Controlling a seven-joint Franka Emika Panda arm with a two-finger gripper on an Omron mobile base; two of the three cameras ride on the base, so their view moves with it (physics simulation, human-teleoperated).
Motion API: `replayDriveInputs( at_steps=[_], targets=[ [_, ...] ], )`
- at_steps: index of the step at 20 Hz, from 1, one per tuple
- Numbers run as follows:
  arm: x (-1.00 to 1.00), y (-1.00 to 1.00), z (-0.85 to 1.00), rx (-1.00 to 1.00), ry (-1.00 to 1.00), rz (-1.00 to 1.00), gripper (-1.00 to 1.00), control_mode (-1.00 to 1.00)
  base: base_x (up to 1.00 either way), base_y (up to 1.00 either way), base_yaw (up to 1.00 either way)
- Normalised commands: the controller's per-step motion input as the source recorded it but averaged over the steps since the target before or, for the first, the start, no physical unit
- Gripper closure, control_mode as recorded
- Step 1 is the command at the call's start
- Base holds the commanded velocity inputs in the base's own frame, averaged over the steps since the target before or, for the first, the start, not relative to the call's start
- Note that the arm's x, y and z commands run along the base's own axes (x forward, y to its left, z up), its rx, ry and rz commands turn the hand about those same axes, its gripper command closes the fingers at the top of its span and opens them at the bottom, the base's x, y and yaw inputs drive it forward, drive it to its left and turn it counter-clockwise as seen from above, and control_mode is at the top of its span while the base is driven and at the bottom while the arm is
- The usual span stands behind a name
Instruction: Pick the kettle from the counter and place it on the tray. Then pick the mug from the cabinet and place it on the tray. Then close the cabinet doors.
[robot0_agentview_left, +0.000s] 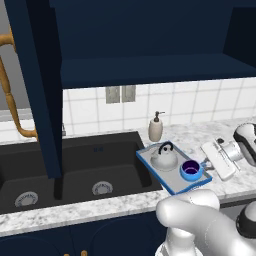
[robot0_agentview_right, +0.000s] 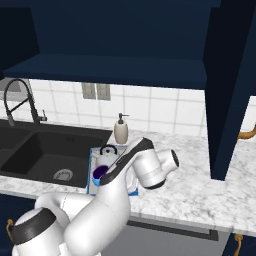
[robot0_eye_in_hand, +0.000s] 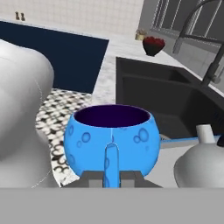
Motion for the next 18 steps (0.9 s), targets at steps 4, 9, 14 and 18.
replayDriveInputs(
  at_steps=[4, 9, 14, 18],
  targets=[
    [0.27, -0.03, -0.35, 0.0, 0.01, 0.0, 1.0, -1.0, 0.0, 0.0, 0.0],
    [0.29, -0.03, -0.35, 0.0, 0.01, 0.01, 1.0, -1.0, 0.0, 0.0, 0.0],
    [0.2, -0.01, -0.25, 0.0, 0.0, 0.05, 1.0, -1.0, 0.0, 0.0, 0.0],
    [0.25, -0.01, -0.21, 0.0, 0.0, 0.07, 1.0, -1.0, 0.0, 0.0, 0.0]
  ],
)
